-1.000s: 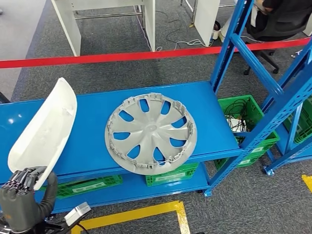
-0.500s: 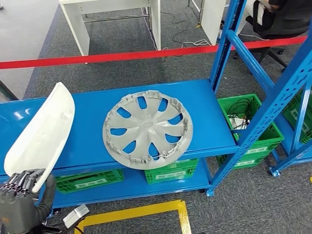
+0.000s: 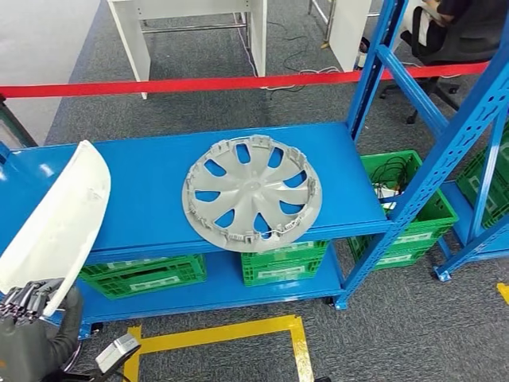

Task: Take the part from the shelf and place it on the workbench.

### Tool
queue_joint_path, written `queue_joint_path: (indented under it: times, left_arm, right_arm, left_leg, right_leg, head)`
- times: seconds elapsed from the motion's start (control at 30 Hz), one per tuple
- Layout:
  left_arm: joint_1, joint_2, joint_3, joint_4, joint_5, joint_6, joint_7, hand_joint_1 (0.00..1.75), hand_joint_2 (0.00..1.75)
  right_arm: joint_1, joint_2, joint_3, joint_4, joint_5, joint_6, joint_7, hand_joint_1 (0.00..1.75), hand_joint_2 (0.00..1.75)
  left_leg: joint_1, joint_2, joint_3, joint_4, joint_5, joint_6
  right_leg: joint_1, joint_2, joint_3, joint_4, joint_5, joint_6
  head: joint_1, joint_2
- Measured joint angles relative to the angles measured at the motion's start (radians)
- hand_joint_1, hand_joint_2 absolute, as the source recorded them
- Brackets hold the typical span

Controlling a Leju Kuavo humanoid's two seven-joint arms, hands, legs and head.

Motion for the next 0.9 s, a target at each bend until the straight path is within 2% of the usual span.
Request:
queue_joint_path:
  times: [0.03,0.1,0.13,0.17,0.2,0.23,0.27,0.3,0.33,0.37,0.4,0.47,0.5,0.53,0.6,0.63,0.67,0.7,0.73,0.77,0.83,0.87,0.9]
  left_arm:
    - [0.000,0.001,0.000,0.000,-0.002,0.000,0.003,1.75,1.75]
    - [0.001,0.004,0.000,0.000,-0.005,0.000,0.006,1.75,1.75]
    - [0.001,0.005,0.000,0.000,-0.006,0.000,0.007,1.75,1.75]
    - [0.002,0.006,0.000,0.000,-0.007,0.000,0.007,1.75,1.75]
    - [0.002,0.007,0.000,0.000,-0.008,0.000,0.007,1.75,1.75]
    - [0.002,0.008,0.000,0.000,-0.008,0.000,0.007,1.75,1.75]
    - [0.002,0.010,0.000,0.000,-0.009,0.000,0.007,1.75,1.75]
    - [0.002,0.011,0.000,0.000,-0.009,0.000,0.007,1.75,1.75]
    - [0.003,0.012,0.000,-0.001,-0.009,0.000,0.007,1.75,1.75]
    - [0.003,0.012,-0.001,-0.001,-0.009,0.000,0.007,1.75,1.75]
    - [0.003,0.013,-0.001,-0.002,-0.009,0.000,0.007,1.75,1.75]
    - [0.004,0.014,-0.001,-0.003,-0.009,0.000,0.007,1.75,1.75]
    - [0.005,0.014,-0.001,-0.004,-0.009,0.000,0.007,1.75,1.75]
    - [0.006,0.015,-0.001,-0.004,-0.009,0.000,0.007,1.75,1.75]
    - [0.006,0.016,-0.001,-0.004,-0.009,0.000,0.007,1.75,1.75]
    - [0.006,0.016,-0.001,-0.004,-0.009,0.000,0.007,1.75,1.75]
    - [0.006,0.017,-0.001,-0.004,-0.009,-0.001,0.007,1.75,1.75]
    - [0.006,0.019,-0.001,-0.004,-0.009,-0.001,0.008,1.75,1.75]
    - [0.006,0.020,-0.001,-0.004,-0.009,-0.001,0.008,1.75,1.75]
    - [0.006,0.021,-0.001,-0.005,-0.009,-0.001,0.010,1.75,1.75]
    - [0.006,0.023,-0.001,-0.005,-0.009,-0.001,0.016,1.75,1.75]
    - [0.006,0.023,-0.001,-0.006,-0.008,-0.001,0.019,1.75,1.75]
    - [0.007,0.024,-0.001,-0.006,-0.008,0.000,0.021,1.75,1.75]
  right_arm:
    - [0.000,0.000,0.000,0.000,0.001,0.000,0.000,0.00,0.00]
    - [-0.001,0.000,0.000,0.000,0.001,0.001,0.000,0.00,0.00]
    - [-0.001,0.000,0.000,0.000,0.002,0.001,0.000,0.00,0.00]
    - [-0.001,0.000,0.000,0.000,0.002,0.001,0.000,0.00,0.00]
    - [-0.001,0.000,0.000,0.000,0.002,0.001,0.000,0.00,0.00]
    - [-0.001,0.000,0.000,0.000,0.002,0.001,0.000,0.00,0.00]
    - [-0.002,0.000,0.000,0.000,0.002,0.001,0.000,0.00,0.00]
    - [-0.003,0.000,0.000,0.000,0.002,0.001,0.000,0.00,0.00]
    - [-0.005,0.000,0.000,0.000,0.002,0.001,0.000,0.00,0.00]
    - [-0.006,0.000,0.000,0.000,0.002,0.001,0.000,0.00,0.00]
    - [-0.007,0.000,0.000,0.000,0.002,0.001,0.000,0.00,0.00]
    - [-0.005,0.002,0.000,0.000,0.002,0.001,0.001,0.00,0.00]
    - [-0.004,0.003,0.000,0.000,0.002,0.001,0.002,0.00,0.00]
    - [-0.004,0.004,0.000,0.000,0.002,0.001,0.002,0.00,0.00]
    - [-0.004,0.005,0.000,0.000,0.002,0.001,0.003,0.00,0.00]
    - [-0.004,0.006,0.000,0.000,0.002,0.001,0.003,0.00,0.00]
    - [-0.004,0.006,0.000,0.000,0.002,0.001,0.003,0.00,0.00]
    - [-0.004,0.006,0.000,0.000,0.002,0.001,0.003,0.00,0.00]
    - [-0.004,0.006,0.000,0.000,0.002,0.001,0.003,0.00,0.00]
    - [-0.004,0.006,0.000,0.000,0.002,0.001,0.002,0.00,0.00]
    - [-0.005,0.007,0.000,0.000,0.002,0.001,0.001,0.00,0.00]
    - [-0.005,0.007,0.000,0.000,0.002,0.001,0.001,0.00,0.00]
    - [-0.005,0.007,0.000,0.000,0.002,0.001,0.000,0.00,0.00]
  left_leg:
    - [0.001,0.002,-0.010,-0.002,0.011,0.008]
    - [-0.002,0.004,-0.037,-0.001,0.032,0.017]
    - [-0.004,0.004,-0.052,0.000,0.043,0.018]
    - [-0.007,0.004,-0.067,0.001,0.053,0.018]
    - [-0.009,0.004,-0.081,0.003,0.063,0.018]
    - [-0.010,0.004,-0.094,0.005,0.072,0.017]
    - [-0.011,0.003,-0.105,0.009,0.079,0.015]
    - [-0.012,0.003,-0.115,0.013,0.086,0.011]
    - [-0.013,0.003,-0.123,0.017,0.093,0.007]
    - [-0.014,0.004,-0.129,0.020,0.100,0.002]
    - [-0.014,0.004,-0.134,0.021,0.108,-0.004]
    - [-0.012,0.003,-0.142,0.025,0.113,-0.015]
    - [-0.010,0.002,-0.149,0.040,0.091,-0.021]
    - [-0.008,0.001,-0.159,0.073,0.052,-0.028]
    - [0.001,0.001,-0.182,0.185,-0.053,-0.041]
    - [0.005,0.002,-0.188,0.243,-0.087,-0.047]
    - [0.009,0.002,-0.185,0.282,-0.096,-0.052]
    - [0.013,0.002,-0.168,0.290,-0.083,-0.055]
    - [0.016,0.002,-0.137,0.262,-0.055,-0.058]
    - [0.019,0.002,-0.090,0.201,-0.027,-0.059]
    - [0.019,0.001,-0.001,0.061,-0.013,-0.056]
    - [0.017,0.001,0.021,0.016,-0.018,-0.051]
    - [0.014,0.000,0.026,-0.002,-0.025,-0.045]
  right_leg:
    - [0.000,0.003,-0.015,0.037,-0.039,0.003]
    - [0.001,0.007,-0.053,0.158,-0.134,0.005]
    - [0.002,0.008,-0.064,0.216,-0.159,0.006]
    - [0.003,0.008,-0.063,0.251,-0.162,0.006]
    - [0.003,0.008,-0.044,0.252,-0.144,0.004]
    - [0.004,0.008,-0.008,0.216,-0.114,0.001]
    - [0.006,0.009,0.044,0.149,-0.090,-0.004]
    - [0.009,0.010,0.102,0.069,-0.080,-0.009]
    - [0.011,0.010,0.147,0.000,-0.083,-0.013]
    - [0.013,0.011,0.173,-0.046,-0.091,-0.016]
    - [0.015,0.011,0.180,-0.068,-0.098,-0.019]
    - [0.014,0.008,0.163,-0.074,-0.087,-0.030]
    - [0.012,0.005,0.155,-0.076,-0.077,-0.038]
    - [0.009,0.002,0.144,-0.078,-0.066,-0.045]
    - [0.009,-0.003,0.122,-0.077,-0.046,-0.052]
    - [0.009,-0.005,0.112,-0.076,-0.036,-0.051]
    - [0.009,-0.007,0.101,-0.073,-0.026,-0.050]
    - [0.008,-0.008,0.088,-0.069,-0.017,-0.047]
    - [0.007,-0.008,0.074,-0.062,-0.008,-0.044]
    - [0.007,-0.008,0.059,-0.055,-0.001,-0.040]
    - [0.007,-0.008,0.036,-0.043,0.011,-0.029]
    - [0.008,-0.008,0.028,-0.040,0.019,-0.023]
    - [0.008,-0.008,0.022,-0.040,0.028,-0.016]
  head:
    - [0.003,0.000]
    - [0.009,0.000]
    - [0.010,0.000]
    - [0.011,0.000]
    - [0.011,0.000]
    - [0.011,0.000]
    - [0.012,0.000]
    - [0.013,0.000]
    - [0.014,0.000]
    - [0.015,0.000]
    - [0.015,0.000]
    - [0.016,0.000]
    - [0.014,0.000]
    - [0.012,0.000]
    - [0.007,0.000]
    - [0.006,0.000]
    - [0.006,0.000]
    - [0.006,0.000]
    - [0.006,0.000]
    - [0.005,0.000]
    - [0.005,0.000]
    - [0.004,0.000]
    - [0.005,0.000]
